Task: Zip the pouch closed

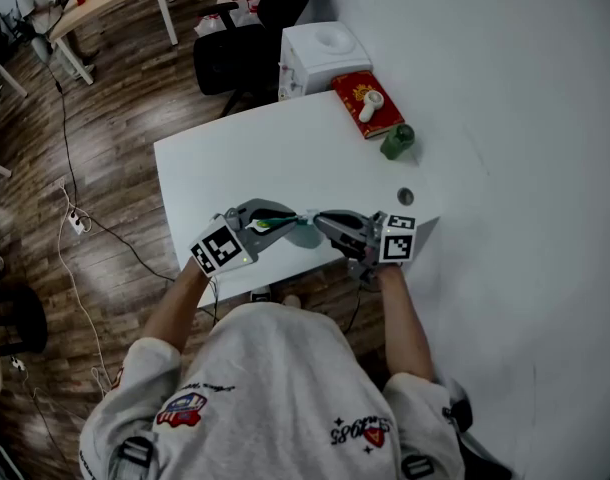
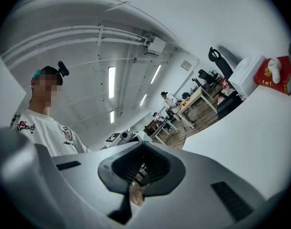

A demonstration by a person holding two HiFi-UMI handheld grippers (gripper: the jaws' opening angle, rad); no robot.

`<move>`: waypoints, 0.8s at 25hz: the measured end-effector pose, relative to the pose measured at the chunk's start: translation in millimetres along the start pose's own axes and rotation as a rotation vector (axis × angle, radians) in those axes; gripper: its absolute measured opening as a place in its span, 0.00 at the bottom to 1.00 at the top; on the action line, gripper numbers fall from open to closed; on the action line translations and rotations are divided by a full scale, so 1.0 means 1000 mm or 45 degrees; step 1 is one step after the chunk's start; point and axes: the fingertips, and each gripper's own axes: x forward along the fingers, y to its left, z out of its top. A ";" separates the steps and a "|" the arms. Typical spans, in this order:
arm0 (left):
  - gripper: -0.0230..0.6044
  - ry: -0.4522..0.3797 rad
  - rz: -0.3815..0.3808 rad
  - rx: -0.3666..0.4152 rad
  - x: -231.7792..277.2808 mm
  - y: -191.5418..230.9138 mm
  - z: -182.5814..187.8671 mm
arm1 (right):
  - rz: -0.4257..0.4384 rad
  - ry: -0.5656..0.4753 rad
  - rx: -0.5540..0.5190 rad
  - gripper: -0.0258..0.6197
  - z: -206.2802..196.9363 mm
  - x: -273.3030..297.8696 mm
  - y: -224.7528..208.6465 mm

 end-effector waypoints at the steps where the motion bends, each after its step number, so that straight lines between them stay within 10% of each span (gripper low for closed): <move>1: 0.07 0.003 0.001 0.000 0.000 0.001 -0.001 | -0.002 0.000 0.000 0.05 0.000 0.000 -0.001; 20: 0.04 0.039 0.045 0.061 0.012 0.007 -0.012 | -0.016 -0.114 0.005 0.05 0.022 -0.014 -0.007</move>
